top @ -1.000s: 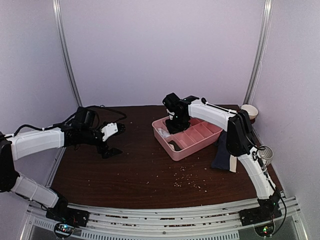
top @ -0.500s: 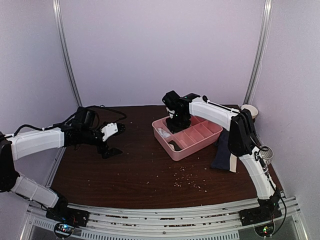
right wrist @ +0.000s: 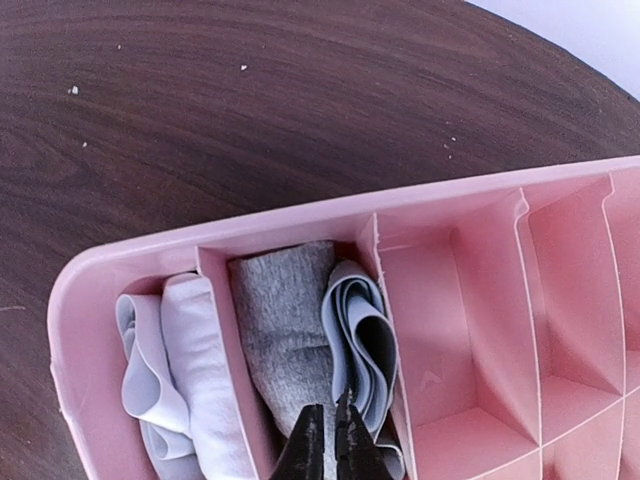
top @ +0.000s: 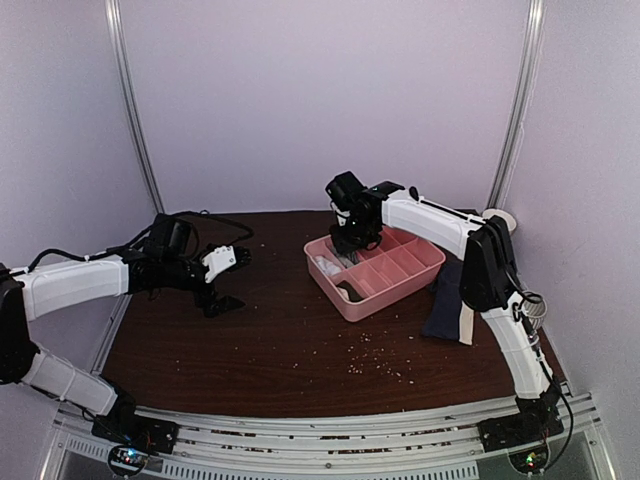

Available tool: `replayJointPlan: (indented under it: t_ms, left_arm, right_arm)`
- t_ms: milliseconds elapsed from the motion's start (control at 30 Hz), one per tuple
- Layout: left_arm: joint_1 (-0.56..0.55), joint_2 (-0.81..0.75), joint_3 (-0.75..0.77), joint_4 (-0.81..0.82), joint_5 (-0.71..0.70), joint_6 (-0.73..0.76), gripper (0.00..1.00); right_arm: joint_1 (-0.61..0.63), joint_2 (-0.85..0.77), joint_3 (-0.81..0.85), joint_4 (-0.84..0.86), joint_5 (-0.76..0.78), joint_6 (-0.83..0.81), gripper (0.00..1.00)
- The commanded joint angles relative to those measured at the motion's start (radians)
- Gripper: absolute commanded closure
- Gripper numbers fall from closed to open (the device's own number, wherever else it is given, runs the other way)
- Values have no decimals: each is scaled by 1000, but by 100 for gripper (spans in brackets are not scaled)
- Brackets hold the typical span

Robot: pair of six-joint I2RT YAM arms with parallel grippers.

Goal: Roll the underwear
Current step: Move the storage box to the corner of the board.

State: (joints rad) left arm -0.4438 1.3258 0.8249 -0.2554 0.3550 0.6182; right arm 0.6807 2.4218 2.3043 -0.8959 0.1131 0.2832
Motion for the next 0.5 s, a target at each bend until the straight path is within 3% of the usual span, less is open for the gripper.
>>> replayJointPlan:
  t_ms: [0, 467]
  left_arm:
    - [8, 9, -4, 24, 5, 4, 2]
    - [8, 12, -3, 21, 9, 5, 2]
  right_arm:
    - [-8, -6, 6, 46, 48, -6, 95]
    - [-31, 112, 6, 17, -5, -15, 99]
